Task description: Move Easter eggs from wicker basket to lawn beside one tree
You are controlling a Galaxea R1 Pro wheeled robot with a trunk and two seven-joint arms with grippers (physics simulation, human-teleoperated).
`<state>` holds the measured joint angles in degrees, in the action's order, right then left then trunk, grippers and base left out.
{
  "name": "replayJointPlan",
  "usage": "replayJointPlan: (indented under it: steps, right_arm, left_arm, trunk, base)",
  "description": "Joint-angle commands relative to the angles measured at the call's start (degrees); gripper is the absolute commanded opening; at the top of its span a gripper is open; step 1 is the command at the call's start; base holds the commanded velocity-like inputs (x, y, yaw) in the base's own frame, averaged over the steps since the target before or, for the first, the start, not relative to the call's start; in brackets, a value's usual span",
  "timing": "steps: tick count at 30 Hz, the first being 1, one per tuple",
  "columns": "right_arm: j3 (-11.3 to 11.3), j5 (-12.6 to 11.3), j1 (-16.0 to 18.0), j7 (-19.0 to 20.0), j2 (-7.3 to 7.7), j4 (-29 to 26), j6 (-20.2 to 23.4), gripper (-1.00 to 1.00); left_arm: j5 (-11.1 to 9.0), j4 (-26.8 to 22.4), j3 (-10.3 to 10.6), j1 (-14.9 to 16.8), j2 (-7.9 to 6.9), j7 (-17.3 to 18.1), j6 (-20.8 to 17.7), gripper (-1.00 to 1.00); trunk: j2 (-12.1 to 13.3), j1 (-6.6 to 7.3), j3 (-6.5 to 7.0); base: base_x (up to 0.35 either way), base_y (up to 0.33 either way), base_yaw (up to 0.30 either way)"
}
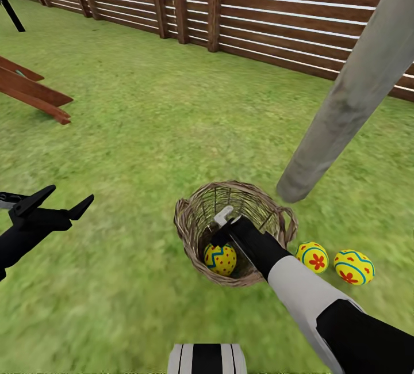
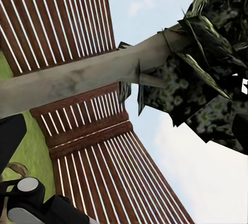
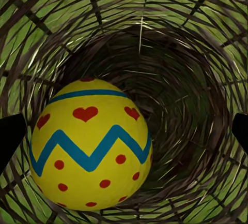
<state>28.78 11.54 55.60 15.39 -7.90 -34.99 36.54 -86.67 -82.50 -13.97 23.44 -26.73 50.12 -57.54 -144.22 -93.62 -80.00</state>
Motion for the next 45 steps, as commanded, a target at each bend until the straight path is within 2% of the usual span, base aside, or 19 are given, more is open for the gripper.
replayJointPlan:
  steps: [1,9,21,29,36,42,45]
  right_arm:
    - [0.05,0.58,0.03,0.37,0.02,-0.07,0.25,1.00]
    - [0.08,0.54,0.05,0.59,0.82,-0.14,0.44,1.00]
    - [0.12,0.52,0.12,1.05,0.87,0.01,0.47,1.00]
    - [0.14,0.34,0.12,1.67,0.87,0.51,0.46,1.00]
    - [0.14,0.39,0.16,2.85,0.87,0.62,0.46,1.00]
    - [0.14,0.50,0.17,2.97,0.87,0.54,0.46,1.00]
    - [0.14,0.64,0.16,3.04,0.87,0.52,0.46,1.00]
  left_arm:
    - [0.01,-0.01,-0.04,0.03,0.00,0.20,-0.20,1.00]
    - [0.01,-0.03,-0.09,0.03,-0.01,0.29,-0.20,1.00]
    - [-0.07,-0.03,-0.17,0.01,0.00,0.48,-0.20,1.00]
    - [-0.08,-0.06,-0.18,0.03,0.01,0.62,-0.20,1.00]
    - [-0.20,-0.26,-0.18,0.03,0.07,0.75,-0.20,1.00]
    - [-0.25,-0.37,-0.18,0.03,0.10,0.76,-0.20,1.00]
    - [-0.24,-0.38,-0.18,0.03,0.10,0.76,-0.20,1.00]
  trunk:
    - [-0.02,0.01,-0.05]
    - [-0.09,-0.11,-1.15]
    - [-0.15,-0.24,-2.26]
    - [-0.15,-0.24,-2.26]
    - [-0.21,-0.35,-3.15]
    - [-0.21,-0.35,-3.15]
    - [-0.25,-0.42,-3.81]
  base:
    - [0.000,0.000,0.000]
    - [0.000,0.000,0.000]
    - [0.000,0.000,0.000]
    - [0.000,0.000,0.000]
    - [0.000,0.000,0.000]
    - [0.000,0.000,0.000]
    - [0.000,0.000,0.000]
